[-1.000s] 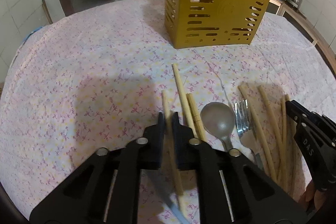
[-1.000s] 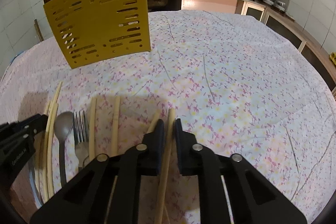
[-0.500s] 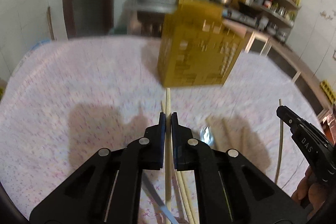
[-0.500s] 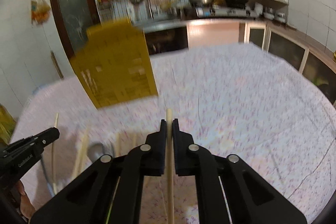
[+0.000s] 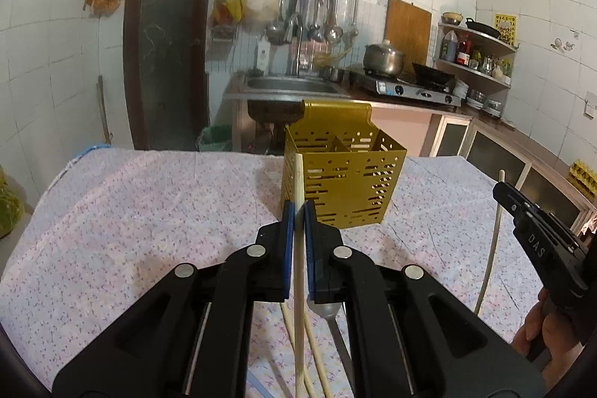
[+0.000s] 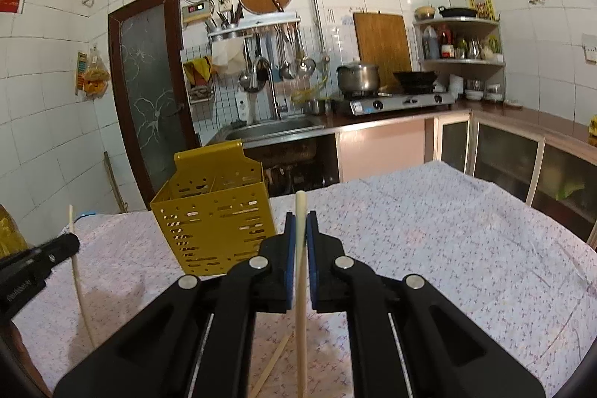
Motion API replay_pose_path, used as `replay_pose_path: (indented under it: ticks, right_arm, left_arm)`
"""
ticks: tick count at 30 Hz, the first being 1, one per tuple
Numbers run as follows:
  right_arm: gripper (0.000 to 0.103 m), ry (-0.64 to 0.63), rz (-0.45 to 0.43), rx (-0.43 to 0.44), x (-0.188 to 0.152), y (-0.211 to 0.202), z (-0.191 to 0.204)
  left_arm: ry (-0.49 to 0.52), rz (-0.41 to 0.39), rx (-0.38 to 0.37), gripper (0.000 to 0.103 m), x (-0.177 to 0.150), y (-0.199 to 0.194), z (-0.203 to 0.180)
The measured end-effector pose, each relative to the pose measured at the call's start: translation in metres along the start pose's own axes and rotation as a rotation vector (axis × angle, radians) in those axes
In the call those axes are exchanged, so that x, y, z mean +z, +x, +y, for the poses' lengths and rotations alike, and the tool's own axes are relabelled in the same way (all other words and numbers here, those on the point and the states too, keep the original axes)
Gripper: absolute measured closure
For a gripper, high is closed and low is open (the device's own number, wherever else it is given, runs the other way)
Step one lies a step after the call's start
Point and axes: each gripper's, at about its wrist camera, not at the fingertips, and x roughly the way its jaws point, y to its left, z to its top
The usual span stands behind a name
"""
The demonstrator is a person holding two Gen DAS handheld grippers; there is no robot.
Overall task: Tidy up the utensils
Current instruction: 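Lift the chopstick with the right gripper and lower it into the yellow caddy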
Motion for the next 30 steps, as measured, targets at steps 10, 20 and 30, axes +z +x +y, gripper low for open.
replay_pose_path:
  ticks: [10,20,30]
  right_arm:
    - [0.097,0.019,-0.174,0.068,0.073,-0.014,0.006]
    - [0.097,0.026,-0.389,0.136,0.169,0.051,0.047]
    - [0.097,0.048,-0.399,0.165,0.159,0.128,0.055]
  left_arm:
    - [-0.007,-0.145,-0.029,0.098,0.051,-0.02,-0.006]
    - [-0.019,-0.375,-0.034,0.098,0.163,0.022,-0.027]
    - [0.01,-0.393,-0.028,0.098,0.165,0.123,-0.03]
